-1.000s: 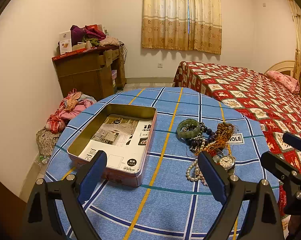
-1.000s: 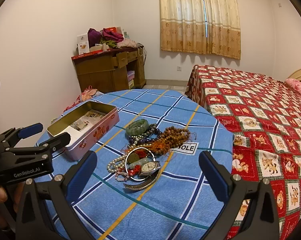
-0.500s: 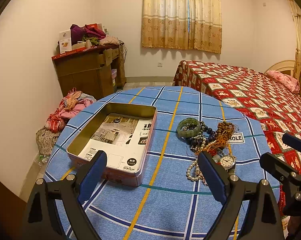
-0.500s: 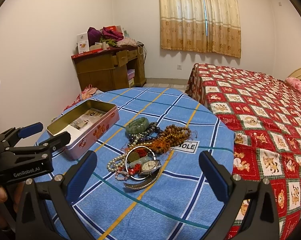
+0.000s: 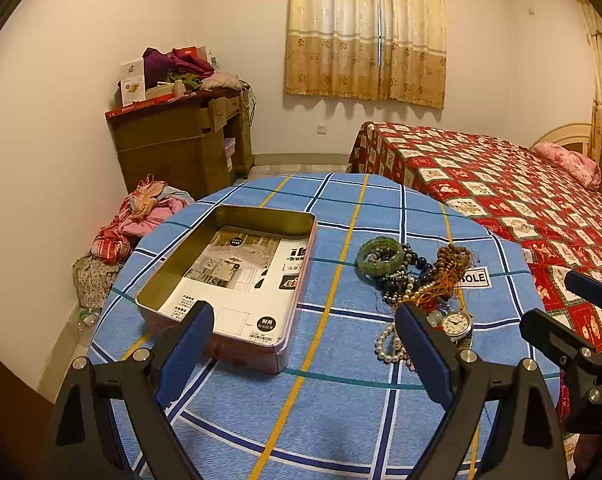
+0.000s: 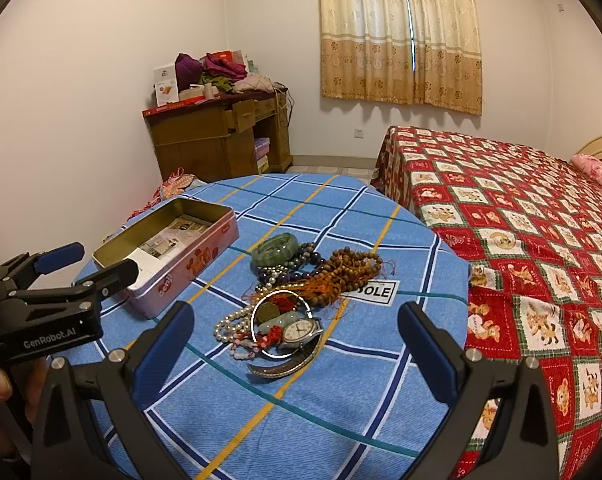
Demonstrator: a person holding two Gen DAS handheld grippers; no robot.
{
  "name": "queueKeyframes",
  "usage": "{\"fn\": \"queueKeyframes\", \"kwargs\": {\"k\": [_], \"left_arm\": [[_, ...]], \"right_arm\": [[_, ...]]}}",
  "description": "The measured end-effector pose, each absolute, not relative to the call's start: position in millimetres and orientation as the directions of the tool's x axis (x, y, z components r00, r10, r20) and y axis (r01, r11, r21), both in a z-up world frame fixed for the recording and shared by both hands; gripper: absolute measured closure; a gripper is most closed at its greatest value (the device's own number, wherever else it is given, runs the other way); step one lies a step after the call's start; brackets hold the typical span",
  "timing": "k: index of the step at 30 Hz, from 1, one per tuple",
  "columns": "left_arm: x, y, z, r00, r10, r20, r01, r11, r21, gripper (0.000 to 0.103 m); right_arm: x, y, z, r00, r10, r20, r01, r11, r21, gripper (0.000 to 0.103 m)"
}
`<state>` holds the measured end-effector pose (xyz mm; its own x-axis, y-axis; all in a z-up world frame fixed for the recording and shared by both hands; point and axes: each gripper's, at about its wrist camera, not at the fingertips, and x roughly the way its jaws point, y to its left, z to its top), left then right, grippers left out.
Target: Organize jewelry
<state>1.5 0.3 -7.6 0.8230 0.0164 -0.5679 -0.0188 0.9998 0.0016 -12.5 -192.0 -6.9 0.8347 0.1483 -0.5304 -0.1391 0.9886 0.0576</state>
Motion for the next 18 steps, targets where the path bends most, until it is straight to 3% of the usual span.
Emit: {"fn": "queueKeyframes", "kwargs": {"k": [9,11,15,18], "left_arm": [[2.3,2.3,-9.9,0.819,0.023,-0.573,-0.023,1.0,0.008,0.011],[3.3,3.3,-12.6,0.814,0.02,-0.581,-0.02,1.0,0.006,0.011],[10.7,4.9,-22.6,0.79,0.014,-0.613,-0.023,1.0,-0.006,0.011],[17.8,2.2,-27.5,0.781,-0.004,-0.624,-0.003,1.0,-0.01,0.011]], "right_arm": [[-9.1,-194.6,-13.4,0.829,0.13,-0.544,-0.115,0.991,0.062,0.001],[-5.7,-197.9,-18.4,0.818,0.133,-0.56,-0.112,0.991,0.073,0.01],[2.5,-204.3,-32.0,0.794,0.126,-0.595,-0.102,0.992,0.073,0.015],[13.2,-214.3,-44.2,0.767,0.122,-0.63,-0.088,0.992,0.085,0.028]]}}
